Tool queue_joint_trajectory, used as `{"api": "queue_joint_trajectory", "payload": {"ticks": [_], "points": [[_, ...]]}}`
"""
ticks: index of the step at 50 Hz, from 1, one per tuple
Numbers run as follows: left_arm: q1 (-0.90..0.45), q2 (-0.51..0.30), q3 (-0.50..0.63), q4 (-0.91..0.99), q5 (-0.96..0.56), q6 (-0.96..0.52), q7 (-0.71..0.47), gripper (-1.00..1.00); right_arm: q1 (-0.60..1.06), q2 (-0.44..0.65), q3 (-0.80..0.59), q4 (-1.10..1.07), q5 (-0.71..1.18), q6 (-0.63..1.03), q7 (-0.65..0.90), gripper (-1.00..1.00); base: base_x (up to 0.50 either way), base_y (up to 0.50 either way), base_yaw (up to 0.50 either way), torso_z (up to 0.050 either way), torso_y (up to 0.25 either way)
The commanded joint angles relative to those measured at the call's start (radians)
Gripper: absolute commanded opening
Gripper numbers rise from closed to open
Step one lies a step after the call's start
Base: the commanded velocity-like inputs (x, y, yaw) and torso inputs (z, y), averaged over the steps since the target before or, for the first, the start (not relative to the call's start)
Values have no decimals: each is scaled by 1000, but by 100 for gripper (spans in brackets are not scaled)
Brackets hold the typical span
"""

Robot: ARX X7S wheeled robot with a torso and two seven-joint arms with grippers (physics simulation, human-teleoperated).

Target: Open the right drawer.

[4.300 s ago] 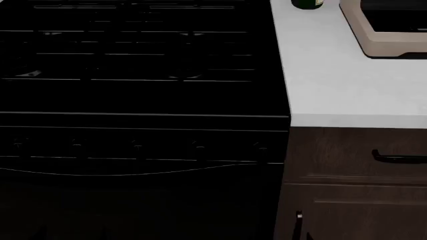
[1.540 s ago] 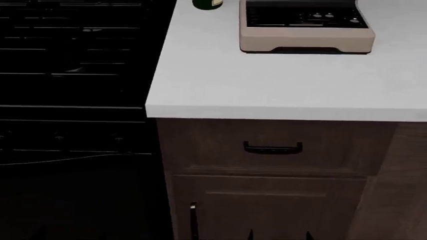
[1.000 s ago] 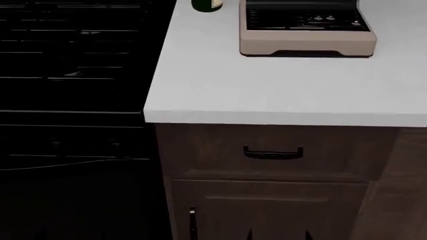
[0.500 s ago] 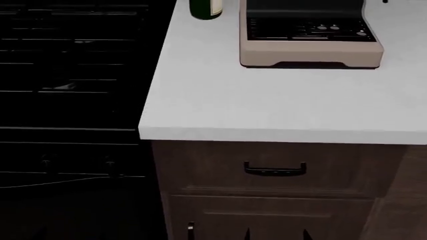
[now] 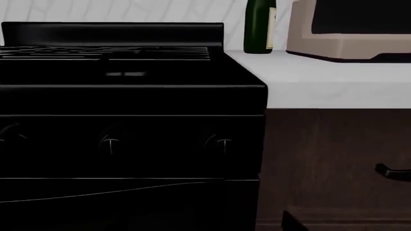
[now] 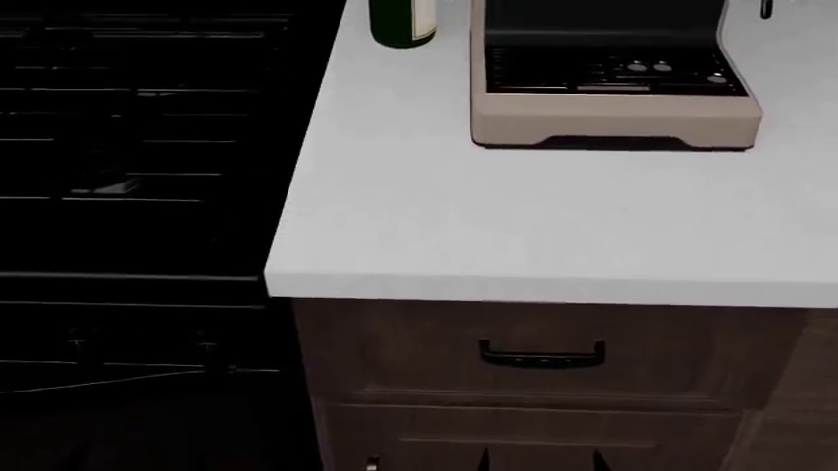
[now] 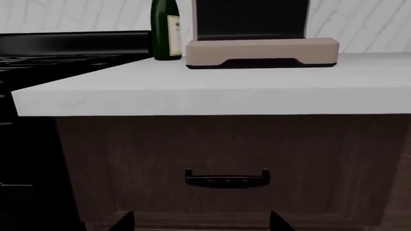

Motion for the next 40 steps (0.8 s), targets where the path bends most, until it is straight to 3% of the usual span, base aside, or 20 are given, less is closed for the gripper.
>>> {"api": "queue_joint_trajectory", "payload": {"ticks": [1,13,40], "points": [[6,-6,5,12,-4,20,-2,100,0,4,-6,5,5,-7,3,100,82,0,0,0,0],[6,-15,17,8,19,30,-17,100,6,5,-7,11,10,9,20,100,43,0,0,0,-10],[5,-29,43,20,23,20,-24,100,8,15,-18,14,20,1,29,100,-1,0,0,0,-249]]}}
